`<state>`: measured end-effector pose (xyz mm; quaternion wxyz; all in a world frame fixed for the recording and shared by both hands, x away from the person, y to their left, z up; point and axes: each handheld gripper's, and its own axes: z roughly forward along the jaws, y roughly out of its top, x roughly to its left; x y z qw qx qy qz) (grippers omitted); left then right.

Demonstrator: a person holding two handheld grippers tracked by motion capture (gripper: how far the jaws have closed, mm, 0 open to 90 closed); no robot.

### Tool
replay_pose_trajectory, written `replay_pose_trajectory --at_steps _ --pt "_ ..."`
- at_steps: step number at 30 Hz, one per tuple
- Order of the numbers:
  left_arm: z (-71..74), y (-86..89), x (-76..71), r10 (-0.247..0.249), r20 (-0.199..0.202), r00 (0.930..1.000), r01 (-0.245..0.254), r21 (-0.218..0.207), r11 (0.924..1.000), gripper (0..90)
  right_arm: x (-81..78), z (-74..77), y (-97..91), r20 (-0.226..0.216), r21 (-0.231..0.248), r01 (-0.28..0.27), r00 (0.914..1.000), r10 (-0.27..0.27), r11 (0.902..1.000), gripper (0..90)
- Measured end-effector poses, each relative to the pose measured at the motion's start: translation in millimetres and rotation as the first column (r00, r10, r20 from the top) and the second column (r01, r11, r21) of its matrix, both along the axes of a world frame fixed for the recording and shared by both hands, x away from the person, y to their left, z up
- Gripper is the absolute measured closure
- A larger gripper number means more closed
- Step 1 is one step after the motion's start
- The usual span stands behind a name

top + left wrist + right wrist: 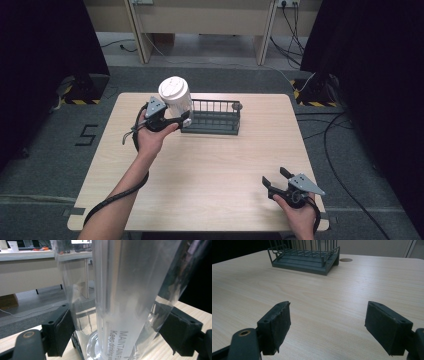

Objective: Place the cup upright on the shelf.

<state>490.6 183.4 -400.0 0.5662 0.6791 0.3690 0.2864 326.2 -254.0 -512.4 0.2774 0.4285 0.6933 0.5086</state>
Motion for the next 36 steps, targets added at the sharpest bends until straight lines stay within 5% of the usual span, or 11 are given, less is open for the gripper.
replay_pose_trajectory --at_steps 36 --pt "0.3 -44.9 54.4 -0.010 -0.041 0.9991 0.011 0.031 0.9995 17.9 -0.9 -0.1 -1.3 -0.008 0.018 0.003 1.0000 -0.003 0.9998 21.1"
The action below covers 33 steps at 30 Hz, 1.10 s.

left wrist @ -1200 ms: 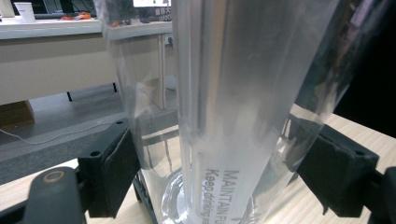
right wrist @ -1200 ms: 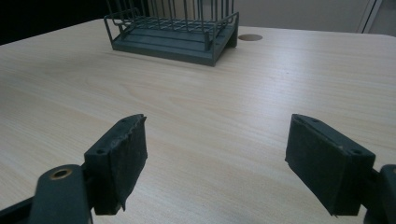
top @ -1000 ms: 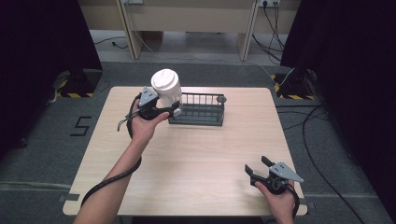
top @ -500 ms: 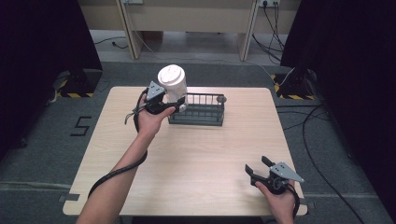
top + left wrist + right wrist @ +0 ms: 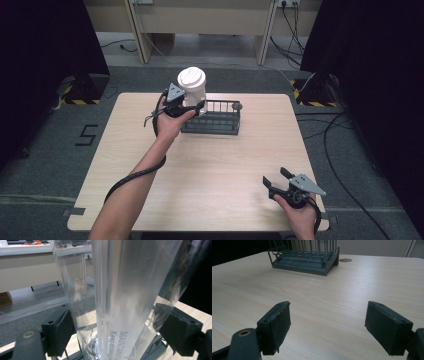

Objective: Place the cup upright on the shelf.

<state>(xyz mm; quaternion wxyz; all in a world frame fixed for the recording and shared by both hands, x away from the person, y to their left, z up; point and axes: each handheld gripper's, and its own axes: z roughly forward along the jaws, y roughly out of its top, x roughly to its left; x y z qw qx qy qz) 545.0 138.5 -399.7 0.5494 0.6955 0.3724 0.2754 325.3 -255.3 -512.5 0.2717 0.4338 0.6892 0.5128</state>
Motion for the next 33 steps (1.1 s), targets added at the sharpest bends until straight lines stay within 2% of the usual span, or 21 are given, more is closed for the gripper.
replay_pose_trajectory --at_steps 8,14,27,33 --pt "-6.7 -14.0 11.3 0.011 -0.018 0.9998 -0.011 0.015 0.9998 17.8 -0.2 0.0 0.2 0.000 -0.003 -0.003 1.0000 0.003 1.0000 21.2" --pt "-8.8 -21.5 17.9 0.021 -0.028 0.9994 -0.021 0.010 0.9997 17.8 -0.6 0.1 0.0 -0.001 -0.002 -0.004 1.0000 0.004 1.0000 21.2" --pt "-14.0 -30.9 28.6 0.034 -0.048 0.9983 -0.034 0.012 0.9994 17.8 -0.5 0.0 -0.4 0.000 -0.003 -0.007 1.0000 0.007 1.0000 21.2" --pt "-24.2 -37.9 31.0 0.039 -0.076 0.9964 -0.038 0.019 0.9991 17.8 -0.4 0.0 -0.6 -0.002 -0.001 -0.007 1.0000 0.007 1.0000 21.2"
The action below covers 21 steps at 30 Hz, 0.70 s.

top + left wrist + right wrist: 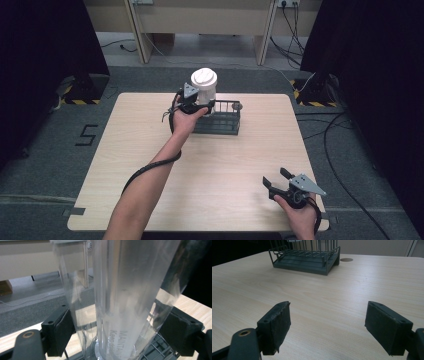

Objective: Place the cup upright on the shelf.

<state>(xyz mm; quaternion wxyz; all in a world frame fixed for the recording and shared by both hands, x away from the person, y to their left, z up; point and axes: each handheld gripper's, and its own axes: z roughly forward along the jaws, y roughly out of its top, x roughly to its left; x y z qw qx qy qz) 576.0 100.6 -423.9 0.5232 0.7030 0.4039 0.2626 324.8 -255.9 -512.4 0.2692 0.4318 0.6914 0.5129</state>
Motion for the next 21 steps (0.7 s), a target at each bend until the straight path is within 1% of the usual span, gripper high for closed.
replay_pose_trajectory --at_steps 1,2,5,6,9,11,13,16,18,21 --pt "0.0 0.0 0.0 0.000 0.000 1.0000 0.000 0.000 1.0000 17.8 0.0 0.0 0.0 0.000 0.000 0.000 1.0000 0.000 1.0000 21.2" --pt "-3.7 -1.7 0.3 -0.001 -0.010 1.0000 0.001 0.003 1.0000 17.8 -0.1 0.0 0.0 0.000 0.000 0.000 1.0000 0.000 1.0000 21.2" --pt "-7.2 -3.2 0.6 -0.002 -0.019 0.9998 0.002 0.004 1.0000 17.8 -0.2 -0.1 -0.1 0.002 0.000 0.000 1.0000 0.000 1.0000 21.1" --pt "-10.3 -4.5 1.0 0.002 -0.027 0.9996 -0.002 0.009 1.0000 17.7 -0.3 0.0 0.0 0.000 0.002 0.001 1.0000 -0.001 1.0000 21.2" --pt "-13.0 -5.6 1.6 0.003 -0.036 0.9993 -0.003 0.011 0.9999 17.7 -0.3 0.0 0.0 0.000 0.002 0.001 1.0000 -0.001 1.0000 21.1" --pt "-16.2 -6.9 2.3 0.000 -0.053 0.9986 0.000 0.016 0.9999 17.7 -0.4 0.0 -0.1 0.001 0.003 0.001 1.0000 -0.001 1.0000 21.1" --pt "-18.1 -7.6 2.4 0.000 -0.057 0.9984 0.002 0.024 0.9997 17.7 -0.5 0.0 -0.1 0.000 0.004 0.002 1.0000 -0.002 1.0000 21.1" --pt "-20.3 -7.9 2.5 0.002 -0.063 0.9980 -0.001 0.019 0.9998 17.7 -0.6 0.0 -0.2 -0.001 0.003 0.002 1.0000 -0.002 1.0000 21.1" --pt "-24.2 -8.0 2.5 0.006 -0.074 0.9973 -0.004 0.021 0.9998 17.6 -0.7 0.0 -0.3 0.000 0.003 0.001 1.0000 -0.001 1.0000 21.1" --pt "-25.1 -8.1 2.4 0.006 -0.072 0.9974 -0.004 0.019 0.9998 17.5 -0.7 0.0 -0.2 -0.001 0.004 0.002 1.0000 -0.002 1.0000 21.1"
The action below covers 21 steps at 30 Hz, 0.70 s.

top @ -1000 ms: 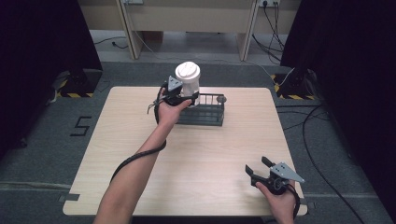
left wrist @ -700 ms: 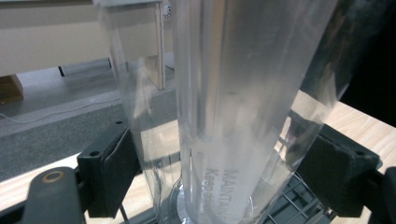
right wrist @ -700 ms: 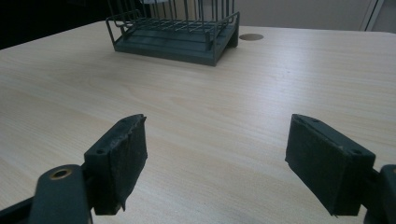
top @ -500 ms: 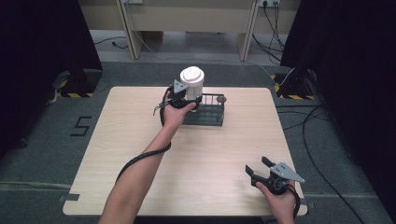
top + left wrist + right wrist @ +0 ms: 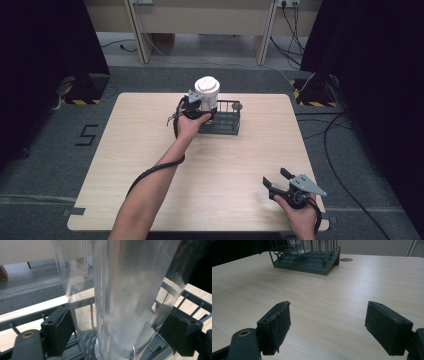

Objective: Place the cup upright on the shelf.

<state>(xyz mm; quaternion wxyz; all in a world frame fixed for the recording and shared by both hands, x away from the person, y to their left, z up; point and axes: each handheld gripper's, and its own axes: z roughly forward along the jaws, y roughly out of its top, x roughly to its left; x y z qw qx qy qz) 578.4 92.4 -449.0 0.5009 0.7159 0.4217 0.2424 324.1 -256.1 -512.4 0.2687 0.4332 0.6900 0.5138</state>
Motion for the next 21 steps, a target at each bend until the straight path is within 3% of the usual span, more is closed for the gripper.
replay_pose_trajectory --at_steps 10,21 --pt "-0.6 0.5 -0.3 -0.031 0.013 0.9994 0.031 0.032 0.9990 17.1 0.4 0.0 0.3 -0.002 -0.004 -0.002 1.0000 0.002 1.0000 20.8" --pt "0.3 0.9 -7.6 -0.015 0.058 0.9982 0.014 0.031 0.9994 14.8 0.0 0.0 0.2 -0.003 -0.003 -0.004 1.0000 0.004 1.0000 20.5"
